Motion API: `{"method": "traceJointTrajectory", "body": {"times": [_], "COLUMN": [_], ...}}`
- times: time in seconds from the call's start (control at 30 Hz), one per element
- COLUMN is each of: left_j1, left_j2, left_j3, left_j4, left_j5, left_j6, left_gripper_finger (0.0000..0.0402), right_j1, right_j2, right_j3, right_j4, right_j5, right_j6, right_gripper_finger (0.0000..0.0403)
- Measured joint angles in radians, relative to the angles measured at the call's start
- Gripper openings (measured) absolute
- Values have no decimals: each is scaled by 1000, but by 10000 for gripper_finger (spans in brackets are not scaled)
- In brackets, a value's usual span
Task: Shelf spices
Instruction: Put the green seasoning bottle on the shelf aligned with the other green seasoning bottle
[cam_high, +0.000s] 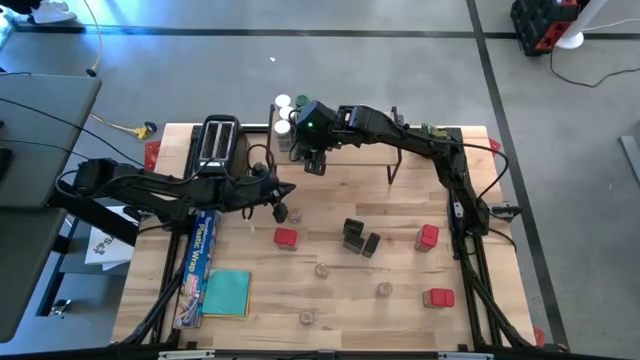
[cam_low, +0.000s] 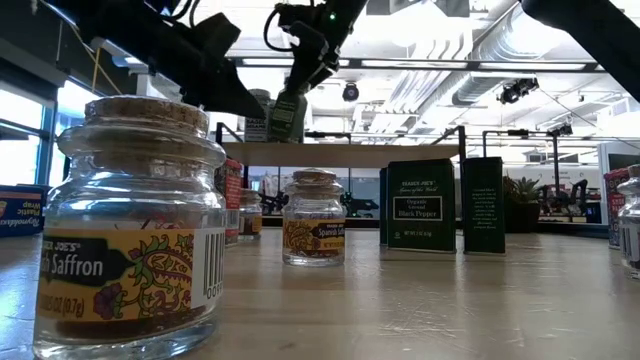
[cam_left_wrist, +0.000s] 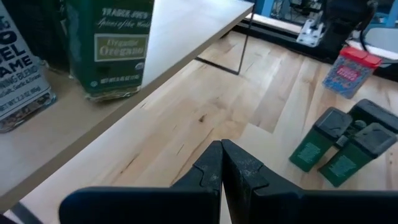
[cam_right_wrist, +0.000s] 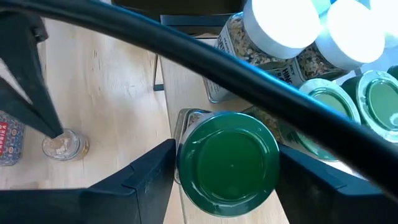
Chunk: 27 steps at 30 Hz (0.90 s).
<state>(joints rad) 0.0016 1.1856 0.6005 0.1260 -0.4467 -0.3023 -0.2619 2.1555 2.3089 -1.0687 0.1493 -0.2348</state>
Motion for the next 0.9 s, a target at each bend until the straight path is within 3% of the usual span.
{"method": "traceJointTrajectory", "body": {"times": [0.53,0.9], "left_j1": [5,5], "left_j2": [6,6], "left_j3": [0,-1], "left_j4": [1,9], "left_j5": [0,18], "left_j6": [0,-1], "left_gripper_finger": [0,0], "right_j1": [1,0], "right_j2": [-4,-16], "right_j3": [47,46], "right_j4": [23,5], "right_j5": [67,-1], "right_j6": [-60,-87], "right_gripper_finger": [241,241]}}
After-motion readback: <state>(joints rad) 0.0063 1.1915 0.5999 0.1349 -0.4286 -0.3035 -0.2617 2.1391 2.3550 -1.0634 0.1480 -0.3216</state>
